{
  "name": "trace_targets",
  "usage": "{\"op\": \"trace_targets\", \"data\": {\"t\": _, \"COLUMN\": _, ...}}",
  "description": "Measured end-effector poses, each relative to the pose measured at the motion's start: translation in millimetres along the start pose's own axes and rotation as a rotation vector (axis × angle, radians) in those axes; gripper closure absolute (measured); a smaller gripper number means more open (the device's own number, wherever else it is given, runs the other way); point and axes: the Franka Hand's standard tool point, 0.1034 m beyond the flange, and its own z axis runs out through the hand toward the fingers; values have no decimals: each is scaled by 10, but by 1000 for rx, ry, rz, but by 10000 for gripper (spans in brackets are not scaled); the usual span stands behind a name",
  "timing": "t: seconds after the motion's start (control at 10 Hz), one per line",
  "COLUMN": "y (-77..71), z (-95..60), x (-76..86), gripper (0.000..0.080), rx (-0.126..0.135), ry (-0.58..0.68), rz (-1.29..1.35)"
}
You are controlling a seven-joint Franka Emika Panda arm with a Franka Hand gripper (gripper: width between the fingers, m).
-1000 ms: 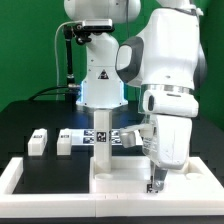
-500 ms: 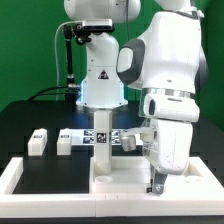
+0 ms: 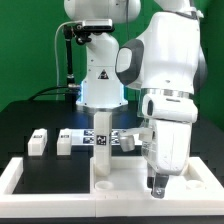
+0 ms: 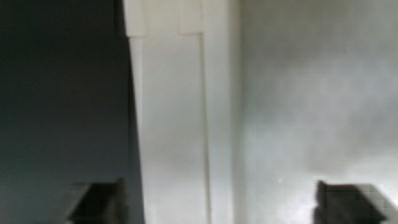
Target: Assemble desk
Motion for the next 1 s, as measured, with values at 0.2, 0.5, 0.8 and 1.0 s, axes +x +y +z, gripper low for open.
{"op": "trace_targets", "data": {"t": 0.2, "y": 0, "z": 2, "x": -9, "gripper": 188, "rx": 0, "ry": 0, "rz": 1}}
{"op": "trace_targets", "data": {"t": 0.5, "y": 0, "z": 3, "x": -17, "gripper": 151, "rx": 1, "ry": -1, "rz": 3}}
{"op": "trace_targets", "data": {"t": 0.8, "y": 10, "z": -3, "x": -36, "gripper": 150, "rx": 0, "ry": -2, "rz": 5}}
{"op": "trace_targets", "data": {"t": 1.0, "y": 162, "z": -434, "x": -409, "gripper": 150, "rx": 29, "ry": -39, "rz": 35}}
